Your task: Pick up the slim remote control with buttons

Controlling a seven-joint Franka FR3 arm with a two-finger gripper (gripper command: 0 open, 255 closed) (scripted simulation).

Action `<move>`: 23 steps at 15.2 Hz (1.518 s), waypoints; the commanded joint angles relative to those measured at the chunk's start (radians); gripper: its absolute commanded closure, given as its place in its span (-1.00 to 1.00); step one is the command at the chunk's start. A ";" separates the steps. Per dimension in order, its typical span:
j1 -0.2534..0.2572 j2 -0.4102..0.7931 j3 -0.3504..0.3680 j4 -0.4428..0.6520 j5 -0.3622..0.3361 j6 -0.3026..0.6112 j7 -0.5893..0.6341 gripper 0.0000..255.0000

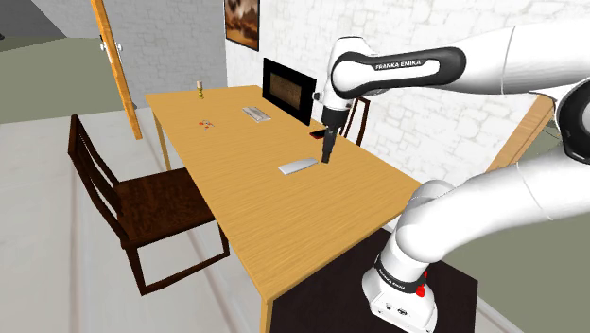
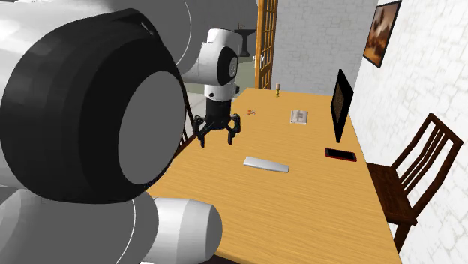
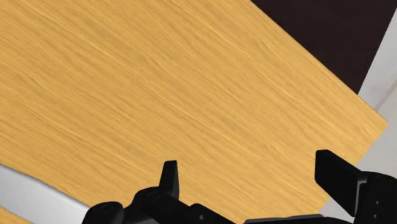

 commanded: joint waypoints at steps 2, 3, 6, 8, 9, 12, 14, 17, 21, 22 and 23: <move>0.003 0.078 -0.072 -0.003 -0.043 0.088 -0.145 -1.00; 0.005 0.108 -0.094 0.002 -0.052 0.115 -0.191 -1.00; 0.019 0.208 -0.159 0.029 -0.068 0.196 -0.329 -1.00; 0.032 0.282 -0.201 0.055 -0.067 0.248 -0.423 -1.00; 0.040 0.321 -0.221 0.071 -0.062 0.274 -0.472 -1.00; 0.062 0.445 -0.275 0.128 -0.027 0.344 -0.623 -1.00; 0.074 0.534 -0.302 0.173 0.014 0.385 -0.731 -1.00; 0.078 0.671 -0.324 0.253 0.095 0.433 -0.896 -1.00; 0.046 0.851 -0.305 0.380 0.210 0.470 -1.105 -1.00; 0.032 0.894 -0.294 0.415 0.235 0.475 -1.152 -1.00; 0.018 0.936 -0.281 0.451 0.257 0.479 -1.196 -1.00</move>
